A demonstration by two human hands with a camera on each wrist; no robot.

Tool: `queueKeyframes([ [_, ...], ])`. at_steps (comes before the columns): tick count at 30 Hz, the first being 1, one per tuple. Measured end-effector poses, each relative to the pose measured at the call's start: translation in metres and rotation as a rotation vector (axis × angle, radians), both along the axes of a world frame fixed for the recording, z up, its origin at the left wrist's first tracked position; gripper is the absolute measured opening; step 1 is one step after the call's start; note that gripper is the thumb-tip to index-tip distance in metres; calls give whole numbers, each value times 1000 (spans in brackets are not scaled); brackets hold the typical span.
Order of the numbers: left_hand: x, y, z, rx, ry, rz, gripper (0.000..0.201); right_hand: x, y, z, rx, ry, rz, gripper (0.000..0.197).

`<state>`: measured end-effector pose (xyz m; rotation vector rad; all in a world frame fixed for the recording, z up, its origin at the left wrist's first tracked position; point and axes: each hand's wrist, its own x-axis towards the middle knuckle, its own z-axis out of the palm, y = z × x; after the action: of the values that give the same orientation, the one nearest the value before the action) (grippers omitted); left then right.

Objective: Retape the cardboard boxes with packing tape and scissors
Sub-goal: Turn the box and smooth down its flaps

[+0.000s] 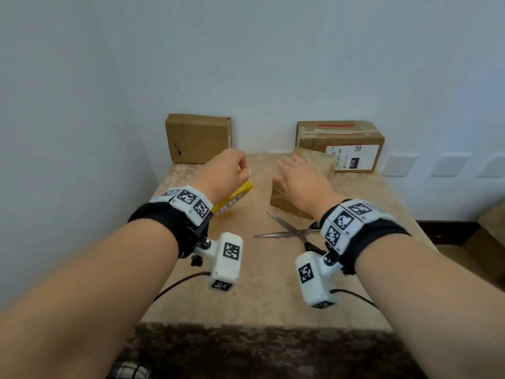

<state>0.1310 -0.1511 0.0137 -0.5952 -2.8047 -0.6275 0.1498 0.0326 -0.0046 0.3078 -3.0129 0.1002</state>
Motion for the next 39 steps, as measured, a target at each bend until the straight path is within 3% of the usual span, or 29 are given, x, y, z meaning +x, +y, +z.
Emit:
queueKeyframes([
  [6, 0, -3, -10, 65, -3, -5, 9, -16, -5, -32, 105, -36, -154, 63],
  [10, -1, 2, -11, 91, -7, 29, 11, -16, 2, -27, 73, -26, -85, 73],
  [16, 1, 4, -9, 109, -6, 34, 10, 4, 26, -6, -55, -116, 155, 76],
  [22, 6, -6, -19, 289, -48, 83, 10, 9, 23, -22, 25, -74, 149, 68],
  [27, 9, -6, -23, 355, -13, 98, 4, 13, 29, -18, 34, -122, 203, 91],
  [32, 6, 2, -22, 273, -1, 34, 16, 29, -1, -2, -648, 68, 117, 73],
  [34, 9, 4, -20, 245, 0, 7, 22, 23, -13, -4, -649, 8, 134, 67],
  [37, 13, 3, -18, 241, 6, -40, 24, 16, -26, -8, -477, -14, 153, 41],
  [39, 14, 1, -18, 257, -4, -87, 20, 14, -31, -10, -513, -11, 116, 37],
])
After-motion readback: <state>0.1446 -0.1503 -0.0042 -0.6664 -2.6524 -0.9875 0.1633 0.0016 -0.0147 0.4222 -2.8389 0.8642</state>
